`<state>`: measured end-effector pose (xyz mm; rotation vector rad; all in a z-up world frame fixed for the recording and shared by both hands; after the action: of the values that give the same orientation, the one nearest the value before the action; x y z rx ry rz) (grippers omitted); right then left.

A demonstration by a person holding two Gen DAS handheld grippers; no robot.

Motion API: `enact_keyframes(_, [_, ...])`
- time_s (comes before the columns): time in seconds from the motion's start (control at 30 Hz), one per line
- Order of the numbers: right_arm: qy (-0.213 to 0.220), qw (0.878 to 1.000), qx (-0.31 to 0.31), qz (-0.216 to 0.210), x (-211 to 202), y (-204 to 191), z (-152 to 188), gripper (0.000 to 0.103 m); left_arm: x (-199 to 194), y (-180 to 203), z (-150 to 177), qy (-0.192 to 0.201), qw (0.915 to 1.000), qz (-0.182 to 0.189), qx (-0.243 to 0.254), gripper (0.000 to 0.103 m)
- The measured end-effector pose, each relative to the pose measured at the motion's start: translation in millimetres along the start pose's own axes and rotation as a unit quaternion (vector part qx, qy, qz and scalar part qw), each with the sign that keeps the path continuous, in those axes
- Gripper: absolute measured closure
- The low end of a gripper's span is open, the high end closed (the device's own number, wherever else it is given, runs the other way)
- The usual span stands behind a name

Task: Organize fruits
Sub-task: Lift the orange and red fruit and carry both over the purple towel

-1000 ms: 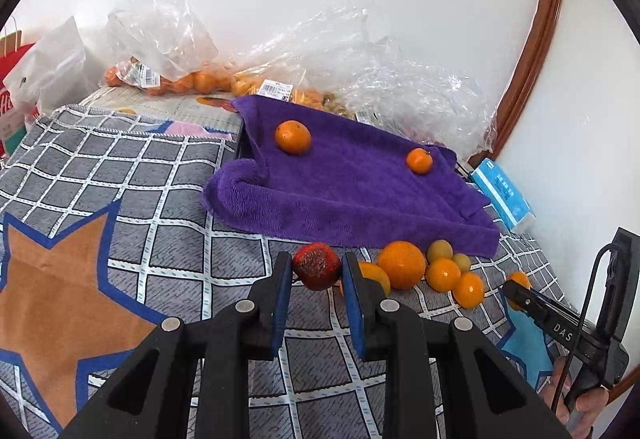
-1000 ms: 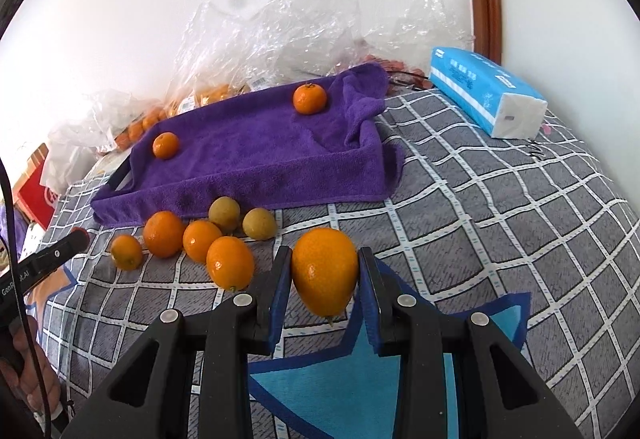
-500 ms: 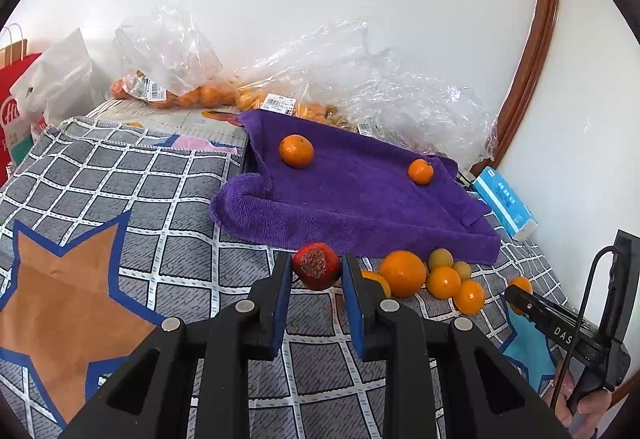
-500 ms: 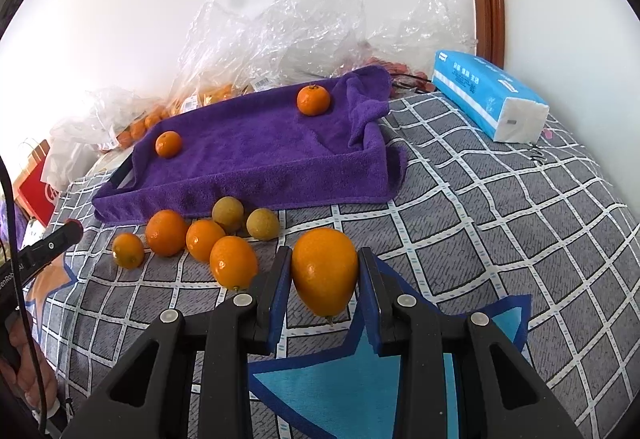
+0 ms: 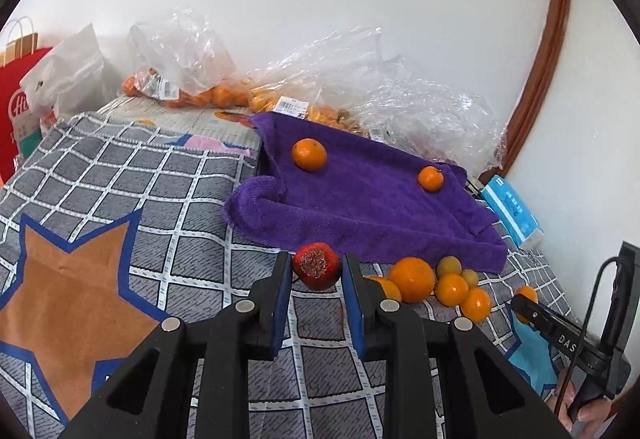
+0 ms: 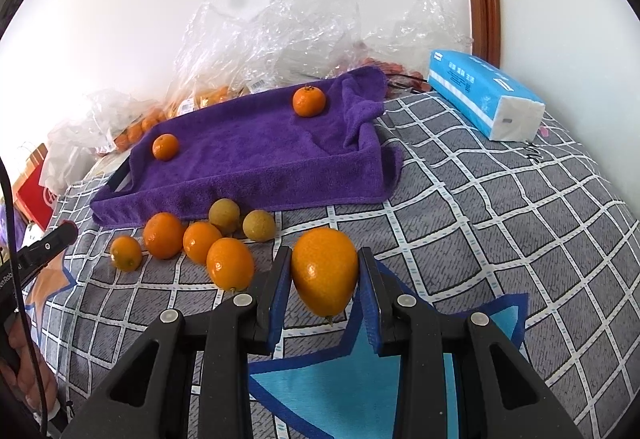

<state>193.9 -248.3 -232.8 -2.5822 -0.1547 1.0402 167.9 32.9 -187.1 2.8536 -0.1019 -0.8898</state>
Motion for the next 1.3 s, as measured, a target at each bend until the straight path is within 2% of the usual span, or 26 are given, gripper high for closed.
enact_keyframes(0.1, [0.0, 1.0, -0.001, -0.003, -0.4, -1.2, -0.1, 0.07, 1.6, -7.6, 0.0, -0.004, 0.9998, -0.006, -0.016, 0.079])
enact_keyframes(0.2, [0.0, 1.0, -0.006, 0.004, 0.1, -2.1, 0.4, 0.07, 8.8, -13.6, 1.4, -0.023, 0.9991, -0.005, -0.035, 0.079])
enact_keyframes(0.33, [-0.011, 1.0, -0.012, 0.024, 5.8, -2.9, 1.9, 0.071, 6.4, -20.4, -1.8, -0.025, 0.9982, -0.012, -0.053, 0.079])
enact_keyframes(0.4, [-0.008, 1.0, -0.014, 0.018, 4.3, -4.3, 1.4, 0.071, 1.1, -22.3, -6.6, -0.02, 0.9982, -0.011, -0.055, 0.079])
enact_keyframes(0.63, [0.014, 0.999, -0.031, 0.015, -3.5, -17.4, -6.4, 0.071, -9.6, -26.9, -21.2, -0.019, 0.9981, -0.031, -0.049, 0.079])
enact_keyframes(0.83, [0.022, 0.999, -0.041, -0.013, -11.0, -37.3, -28.0, 0.07, -11.2, -20.9, -36.7, -0.009, 0.9987, -0.041, -0.03, 0.079])
enact_keyframes(1.07, [0.032, 0.998, -0.052, -0.026, -9.8, -59.3, -59.6, 0.07, 6.1, -13.8, -52.2, -0.022, 0.9992, -0.022, -0.023, 0.079])
enact_keyframes(1.3, [0.039, 0.998, -0.051, -0.009, 8.1, -66.6, -83.7, 0.071, 30.7, -6.2, -75.4, -0.036, 0.9993, -0.009, 0.0, 0.079])
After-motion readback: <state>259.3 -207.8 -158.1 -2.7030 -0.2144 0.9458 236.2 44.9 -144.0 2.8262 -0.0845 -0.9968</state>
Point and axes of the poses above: each gripper's, at about its wrist camera, not at the fingertips, and x roughly the way its jaws point, y to its right, z to its underside, the point moved 7 cm from there along x, roughly the way its jaws point, and after that the axes turned 10 degrees about x, right-handed, at the moved point
